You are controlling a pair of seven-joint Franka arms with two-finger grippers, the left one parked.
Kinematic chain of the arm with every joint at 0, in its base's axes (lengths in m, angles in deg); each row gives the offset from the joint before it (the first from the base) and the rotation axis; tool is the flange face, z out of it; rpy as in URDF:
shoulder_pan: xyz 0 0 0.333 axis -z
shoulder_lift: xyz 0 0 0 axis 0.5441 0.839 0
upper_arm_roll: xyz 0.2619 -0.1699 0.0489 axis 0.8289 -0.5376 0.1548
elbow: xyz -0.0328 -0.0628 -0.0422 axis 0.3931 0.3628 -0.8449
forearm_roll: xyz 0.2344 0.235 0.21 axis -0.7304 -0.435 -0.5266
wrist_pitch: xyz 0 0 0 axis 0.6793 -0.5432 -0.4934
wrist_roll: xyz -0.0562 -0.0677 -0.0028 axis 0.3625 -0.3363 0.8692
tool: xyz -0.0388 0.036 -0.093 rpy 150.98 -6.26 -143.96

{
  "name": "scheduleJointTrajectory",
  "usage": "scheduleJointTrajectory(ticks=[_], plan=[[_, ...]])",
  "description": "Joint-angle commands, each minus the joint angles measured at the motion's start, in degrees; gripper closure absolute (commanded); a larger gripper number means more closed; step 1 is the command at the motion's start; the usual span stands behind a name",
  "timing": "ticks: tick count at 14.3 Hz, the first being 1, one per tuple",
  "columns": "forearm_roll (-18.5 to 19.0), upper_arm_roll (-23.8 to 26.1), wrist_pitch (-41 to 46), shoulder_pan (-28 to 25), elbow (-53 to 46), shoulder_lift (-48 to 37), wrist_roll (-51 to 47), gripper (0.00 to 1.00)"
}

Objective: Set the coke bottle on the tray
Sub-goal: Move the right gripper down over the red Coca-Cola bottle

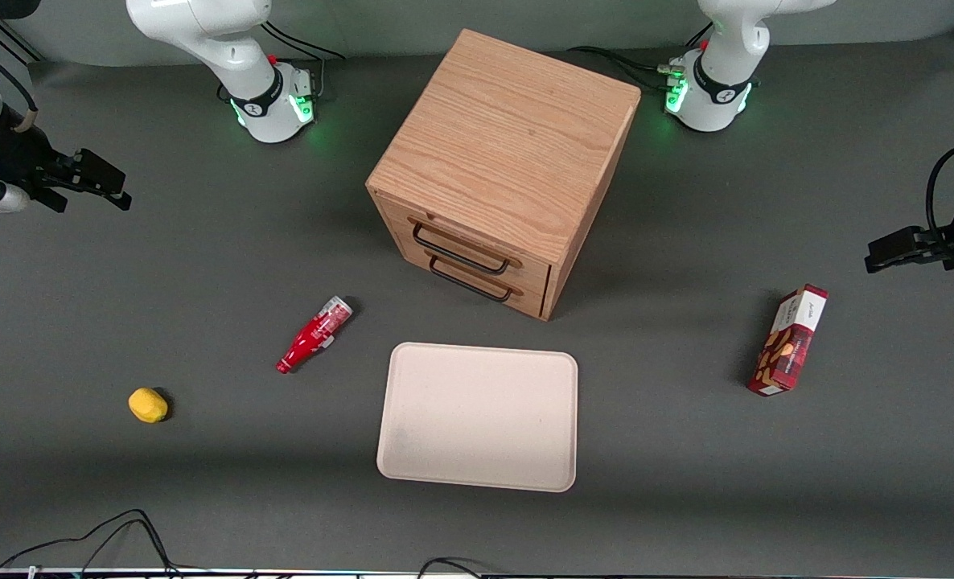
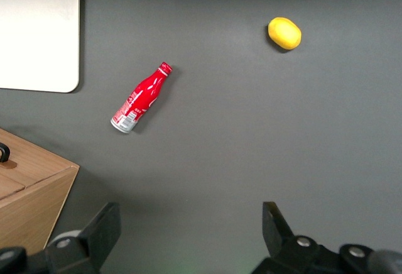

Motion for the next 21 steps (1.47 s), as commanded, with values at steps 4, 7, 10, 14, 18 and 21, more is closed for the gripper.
scheduleJointTrajectory(ticks=[4, 7, 10, 14, 18, 21], plan=[[1.0, 0.2, 0.8, -0.4, -2.1, 2.3, -0.8, 0.00], [0.4, 3.9, -3.1, -0.6, -1.3, 5.4, -11.0, 0.00], [-1.4, 6.0, -11.1, -0.6, 3.3, 8.9, -19.0, 0.00], [-1.7, 10.0, -23.6, -0.6, 10.6, 14.7, -33.4, 0.00], [-1.7, 11.5, -40.2, -0.6, 18.5, 21.8, -40.8, 0.00], [-1.7, 12.4, -47.6, -0.6, 18.6, 28.6, -45.2, 0.00]])
